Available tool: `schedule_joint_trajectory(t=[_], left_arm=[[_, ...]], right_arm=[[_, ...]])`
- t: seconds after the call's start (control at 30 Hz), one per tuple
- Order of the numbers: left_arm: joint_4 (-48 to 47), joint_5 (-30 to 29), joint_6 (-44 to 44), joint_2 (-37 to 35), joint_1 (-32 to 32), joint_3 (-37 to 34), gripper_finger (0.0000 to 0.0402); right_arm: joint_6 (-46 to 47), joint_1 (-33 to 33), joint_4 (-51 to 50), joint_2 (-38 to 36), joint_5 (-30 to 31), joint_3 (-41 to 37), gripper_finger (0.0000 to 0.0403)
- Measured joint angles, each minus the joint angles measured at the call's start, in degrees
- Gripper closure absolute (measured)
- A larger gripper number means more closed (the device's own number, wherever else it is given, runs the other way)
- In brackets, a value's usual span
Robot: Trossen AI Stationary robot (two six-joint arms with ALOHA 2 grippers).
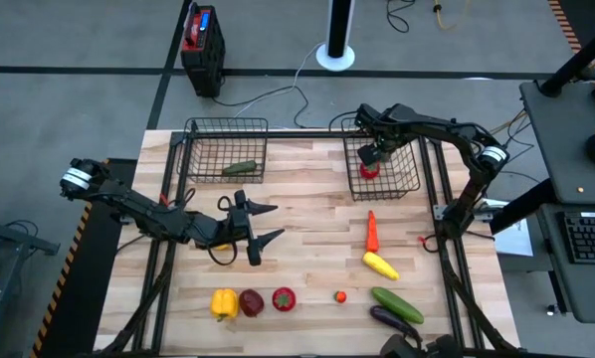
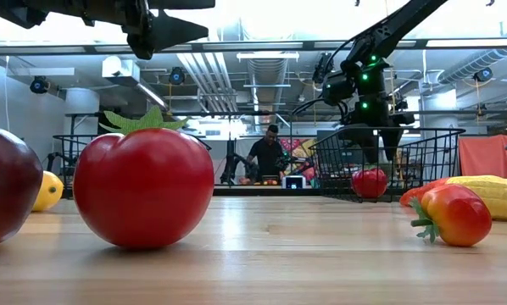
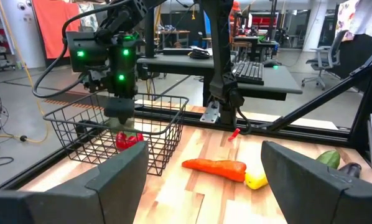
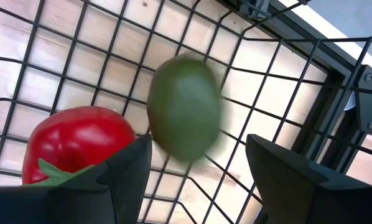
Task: Sort produce into baskets
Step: Put the green lime into the right black wire basket, then put the orange carrot into the left black wire basket
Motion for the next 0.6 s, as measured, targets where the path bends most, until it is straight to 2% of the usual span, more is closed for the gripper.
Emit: schedule_joint_trajectory(t=[0.6], left_arm=[[-2.2, 0.0, -1.2, 0.0, 0.0, 0.0, 0.0109]], right_arm=[[-0.9, 0.0, 0.4, -1.1, 0.0, 0.0, 0.0143]])
